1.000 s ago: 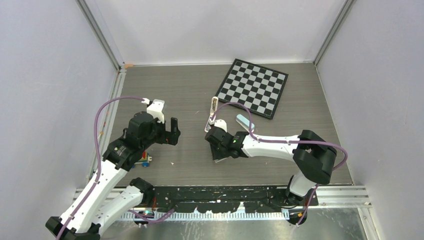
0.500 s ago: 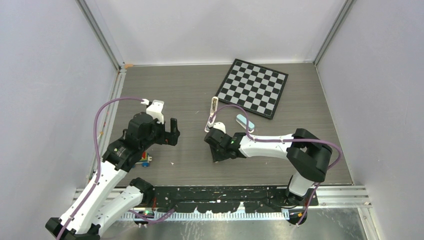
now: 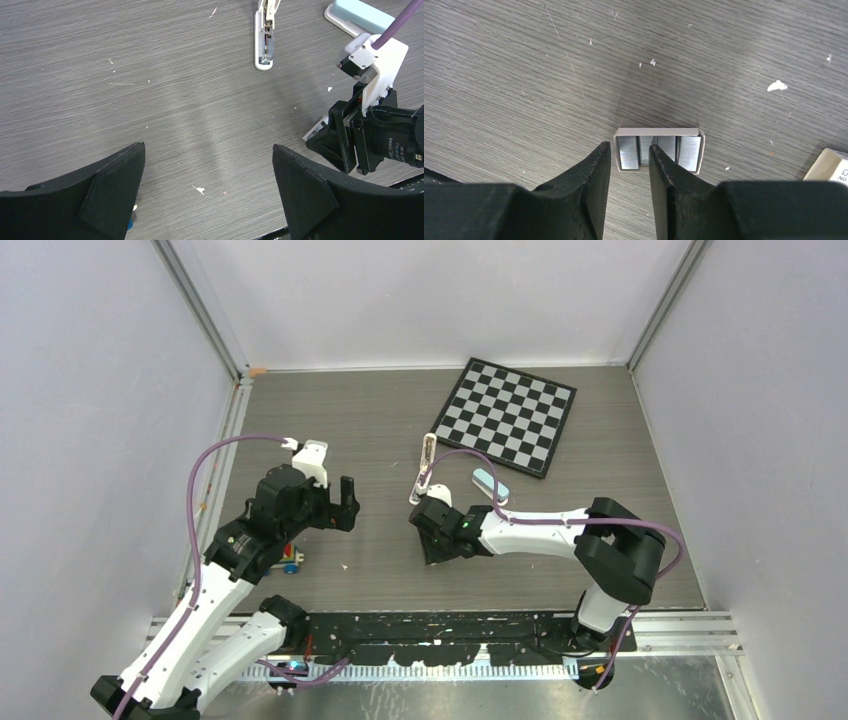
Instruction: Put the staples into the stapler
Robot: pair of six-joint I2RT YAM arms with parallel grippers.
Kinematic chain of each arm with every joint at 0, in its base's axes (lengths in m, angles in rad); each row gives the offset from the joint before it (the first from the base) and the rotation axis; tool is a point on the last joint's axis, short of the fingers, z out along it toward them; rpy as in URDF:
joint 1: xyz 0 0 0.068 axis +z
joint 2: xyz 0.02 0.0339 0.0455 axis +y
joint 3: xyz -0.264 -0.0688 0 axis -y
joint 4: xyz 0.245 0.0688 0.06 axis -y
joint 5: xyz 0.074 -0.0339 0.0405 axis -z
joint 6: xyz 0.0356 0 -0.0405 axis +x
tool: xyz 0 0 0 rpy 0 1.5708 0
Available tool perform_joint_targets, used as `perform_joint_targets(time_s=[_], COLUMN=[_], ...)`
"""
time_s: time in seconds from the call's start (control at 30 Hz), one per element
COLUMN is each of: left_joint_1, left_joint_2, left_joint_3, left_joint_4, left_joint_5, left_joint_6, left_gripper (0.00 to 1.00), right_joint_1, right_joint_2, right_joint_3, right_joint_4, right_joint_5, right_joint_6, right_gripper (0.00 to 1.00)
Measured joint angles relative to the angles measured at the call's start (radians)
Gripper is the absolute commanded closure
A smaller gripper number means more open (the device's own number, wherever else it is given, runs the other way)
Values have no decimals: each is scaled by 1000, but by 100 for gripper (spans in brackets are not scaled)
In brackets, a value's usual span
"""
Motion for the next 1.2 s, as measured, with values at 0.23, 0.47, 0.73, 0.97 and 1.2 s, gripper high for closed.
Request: perform_joint_targets(time_s=[0.23,0.47,0.73,0.97,1.2], left_joint_1=[0,0,0,0,0], left_joint_2=[0,-1,-1,3,3], left_joint_3=[0,0,0,0,0], left_joint_4=[0,0,0,0,0], left_joint_5=[0,0,0,0,0], left_joint_6=[0,0,0,0,0], left_gripper=[0,0,0,0,0], right_joint_1=[0,0,0,0,0], right_joint_2=[-6,-6,-6,-4,-4], right_joint_3=[0,0,0,0,0], right_joint_4=[-5,-5,-5,-10,-24], right_joint_5=[4,4,8,13,24], right_joint_6=[-5,-5,-8,-12,-24], right_gripper=[62,65,65,66,68])
